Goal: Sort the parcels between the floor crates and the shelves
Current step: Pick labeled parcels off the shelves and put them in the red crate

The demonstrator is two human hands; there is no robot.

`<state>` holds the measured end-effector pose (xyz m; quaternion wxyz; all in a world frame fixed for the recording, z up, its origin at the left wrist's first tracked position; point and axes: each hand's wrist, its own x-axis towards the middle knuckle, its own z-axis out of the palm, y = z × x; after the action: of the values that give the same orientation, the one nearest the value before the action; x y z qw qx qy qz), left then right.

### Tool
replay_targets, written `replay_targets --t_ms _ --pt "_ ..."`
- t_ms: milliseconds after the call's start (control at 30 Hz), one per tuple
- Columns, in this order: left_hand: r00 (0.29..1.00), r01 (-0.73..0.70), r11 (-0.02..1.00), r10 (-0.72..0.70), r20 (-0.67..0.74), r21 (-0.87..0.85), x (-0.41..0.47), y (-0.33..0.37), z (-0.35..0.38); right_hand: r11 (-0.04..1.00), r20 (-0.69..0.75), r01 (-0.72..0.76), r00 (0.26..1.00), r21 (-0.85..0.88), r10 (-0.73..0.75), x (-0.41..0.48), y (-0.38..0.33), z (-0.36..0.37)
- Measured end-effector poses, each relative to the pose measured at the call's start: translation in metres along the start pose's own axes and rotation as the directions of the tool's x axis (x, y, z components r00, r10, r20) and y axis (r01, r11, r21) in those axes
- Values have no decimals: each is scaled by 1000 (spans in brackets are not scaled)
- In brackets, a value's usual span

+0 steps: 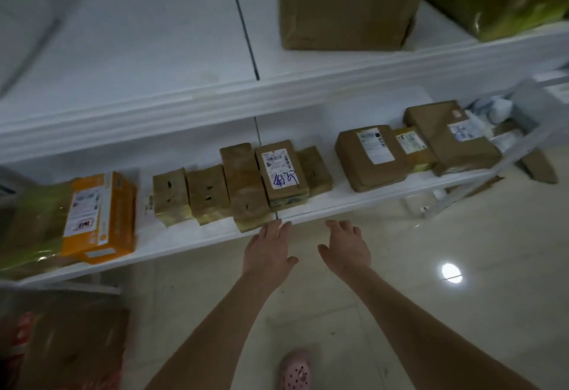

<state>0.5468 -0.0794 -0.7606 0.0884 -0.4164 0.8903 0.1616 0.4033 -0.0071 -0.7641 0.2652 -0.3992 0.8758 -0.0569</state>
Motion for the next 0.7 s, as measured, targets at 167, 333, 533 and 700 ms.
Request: replay_targets --t_ms 167,333,533,700 --pt "999 -42 995 40 21 93 65 -2 5 998 39 -20 999 65 18 57 4 9" --pt "998 -67 987 64 30 146 125 3 18 997 28 61 998 51 -62 108 8 21" --pt "1000 9 965 -13 15 263 157 -10 40 980 65 174 981 97 -181 153 -8 36" --pt "999 32 929 -40 15 367 158 -27 38 966 41 240 969 98 -245 165 -17 41"
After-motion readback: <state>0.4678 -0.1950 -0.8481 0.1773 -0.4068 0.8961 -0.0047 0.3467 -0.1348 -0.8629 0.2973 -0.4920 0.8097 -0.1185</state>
